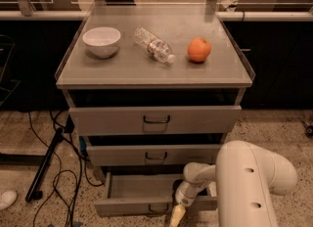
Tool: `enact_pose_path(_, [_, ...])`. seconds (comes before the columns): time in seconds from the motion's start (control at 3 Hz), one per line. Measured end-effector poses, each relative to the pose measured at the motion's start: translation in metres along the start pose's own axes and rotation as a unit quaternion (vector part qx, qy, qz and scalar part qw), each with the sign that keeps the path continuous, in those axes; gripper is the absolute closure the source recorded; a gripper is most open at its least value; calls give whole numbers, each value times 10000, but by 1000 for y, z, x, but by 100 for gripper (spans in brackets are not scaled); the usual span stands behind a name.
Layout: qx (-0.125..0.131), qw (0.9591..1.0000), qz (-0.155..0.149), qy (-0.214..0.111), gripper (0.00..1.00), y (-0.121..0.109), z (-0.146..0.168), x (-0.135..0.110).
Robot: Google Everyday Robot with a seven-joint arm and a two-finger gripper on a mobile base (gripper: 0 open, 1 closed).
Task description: Open bottom drawer
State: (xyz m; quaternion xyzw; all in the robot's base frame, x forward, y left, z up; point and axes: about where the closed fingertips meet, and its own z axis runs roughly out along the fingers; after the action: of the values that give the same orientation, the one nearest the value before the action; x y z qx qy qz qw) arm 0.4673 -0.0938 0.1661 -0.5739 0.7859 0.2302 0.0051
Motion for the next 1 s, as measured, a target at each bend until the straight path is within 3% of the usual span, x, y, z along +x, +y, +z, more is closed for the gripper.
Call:
enact_pose_path(0.33, [-76, 9999, 61, -99, 0, 22, -11, 23])
enact_pose_path(1.0, [-291, 9961, 63, -831, 0, 88, -51, 66])
